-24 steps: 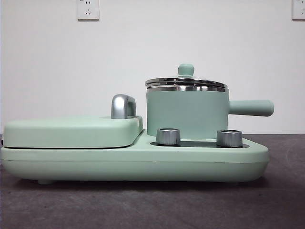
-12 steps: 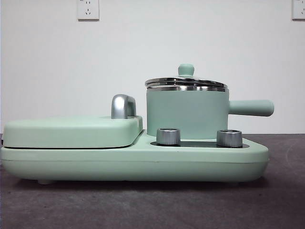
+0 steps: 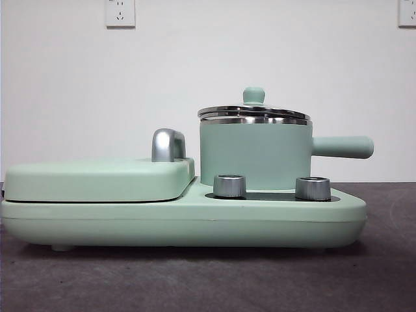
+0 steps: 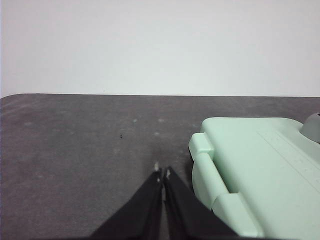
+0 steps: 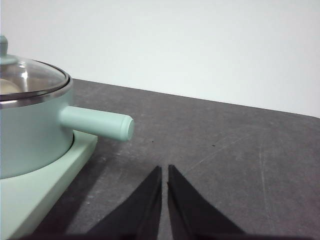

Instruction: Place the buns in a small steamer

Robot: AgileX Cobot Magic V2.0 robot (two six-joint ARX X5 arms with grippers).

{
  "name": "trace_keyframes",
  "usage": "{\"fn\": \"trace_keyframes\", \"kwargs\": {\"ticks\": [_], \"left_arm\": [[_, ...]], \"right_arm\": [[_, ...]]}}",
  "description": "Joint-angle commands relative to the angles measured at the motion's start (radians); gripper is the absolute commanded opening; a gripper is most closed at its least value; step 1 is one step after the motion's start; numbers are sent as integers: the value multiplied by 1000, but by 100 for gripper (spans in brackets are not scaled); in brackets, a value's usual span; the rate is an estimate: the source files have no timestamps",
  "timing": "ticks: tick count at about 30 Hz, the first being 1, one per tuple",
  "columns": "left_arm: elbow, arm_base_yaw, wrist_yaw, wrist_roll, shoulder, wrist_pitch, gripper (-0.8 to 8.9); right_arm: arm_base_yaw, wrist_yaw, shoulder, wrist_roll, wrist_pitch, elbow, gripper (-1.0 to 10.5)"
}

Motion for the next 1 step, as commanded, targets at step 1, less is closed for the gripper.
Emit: {"fn": "trace_keyframes", "kwargs": {"ticks": [1], "left_arm": [[-19, 0, -2, 10, -1, 12, 7]], "right_arm": [[-2, 1, -1, 3, 15, -4, 20]]}}
